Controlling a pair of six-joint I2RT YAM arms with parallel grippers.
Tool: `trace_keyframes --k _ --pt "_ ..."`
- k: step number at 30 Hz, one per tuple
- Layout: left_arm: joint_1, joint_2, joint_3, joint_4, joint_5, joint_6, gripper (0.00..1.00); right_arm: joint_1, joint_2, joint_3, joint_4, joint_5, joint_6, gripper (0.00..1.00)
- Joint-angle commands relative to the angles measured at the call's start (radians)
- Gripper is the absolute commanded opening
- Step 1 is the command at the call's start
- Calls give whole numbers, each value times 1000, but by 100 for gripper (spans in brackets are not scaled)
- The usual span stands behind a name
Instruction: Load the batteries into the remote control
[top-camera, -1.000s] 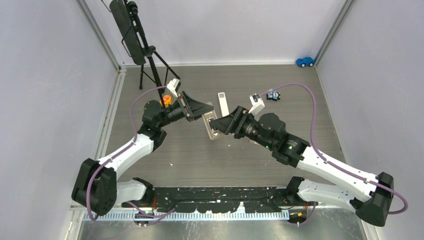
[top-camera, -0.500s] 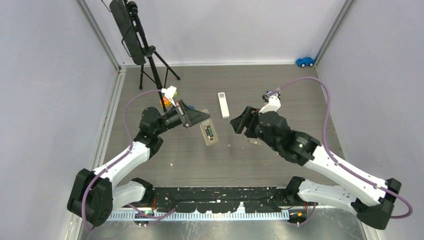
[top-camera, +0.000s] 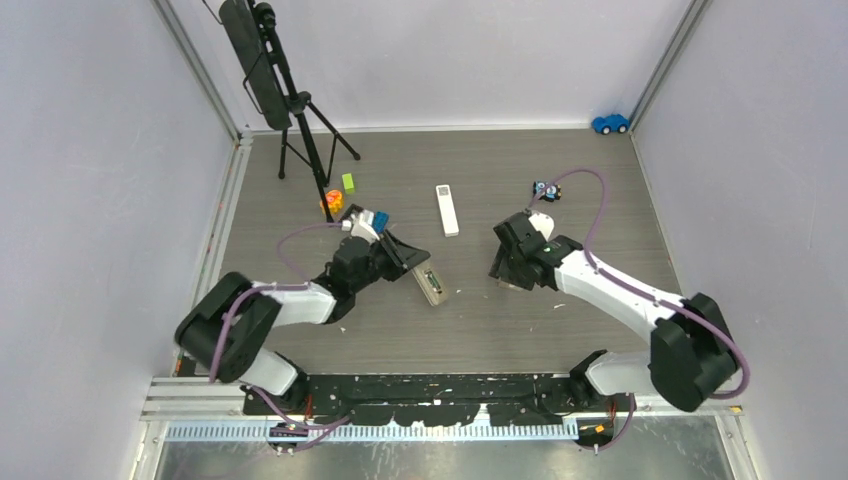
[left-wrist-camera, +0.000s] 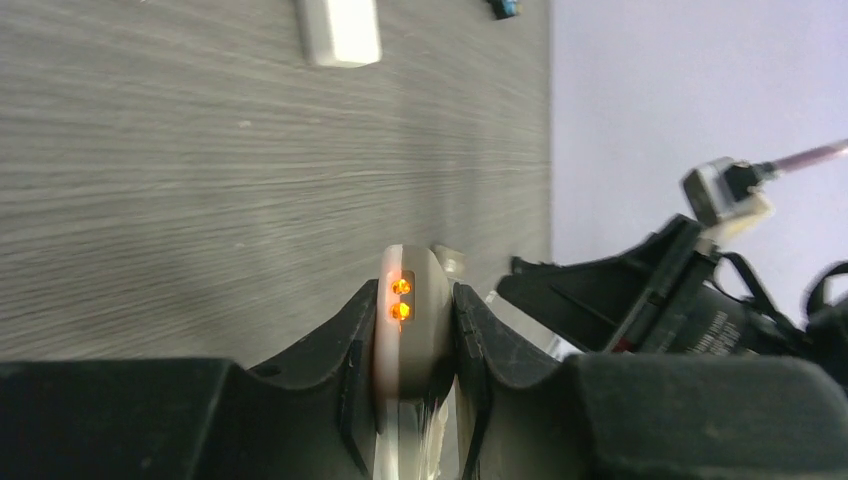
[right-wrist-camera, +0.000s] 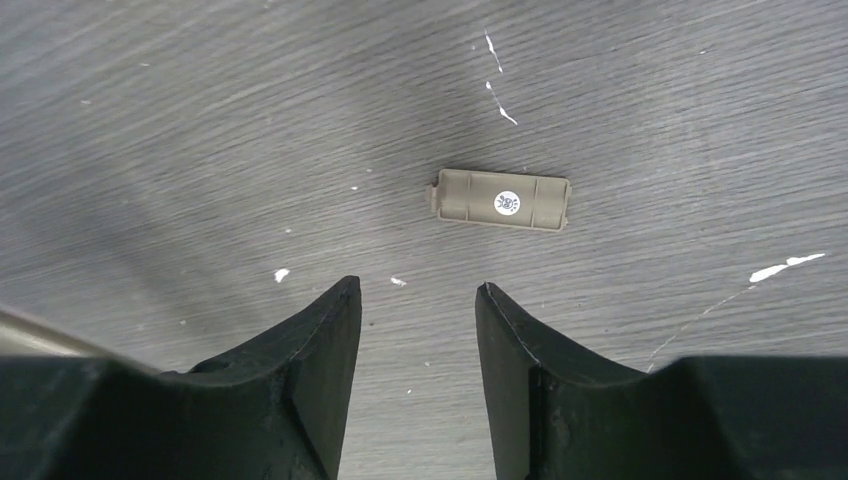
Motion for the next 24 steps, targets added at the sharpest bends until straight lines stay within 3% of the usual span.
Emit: trace_keyframes --k 1,7,11,18,20,24 --pt "-27 165 -9 256 -145 -64 0 -18 84 21 71 -45 -6 48" --pt "-46 333 -23 417 -236 -121 0 -21 212 63 55 -17 -14 38" --pt "-53 371 -31 422 -273 -134 8 -20 249 71 70 23 -27 36" --pt "-65 345 -43 334 -304 -126 37 -22 313 102 83 61 -54 34" --pt "-71 316 -54 296 -322 -124 50 -22 335 114 78 70 -59 34" --pt "-76 233 -57 140 -365 -129 60 -22 367 128 68 89 -67 33"
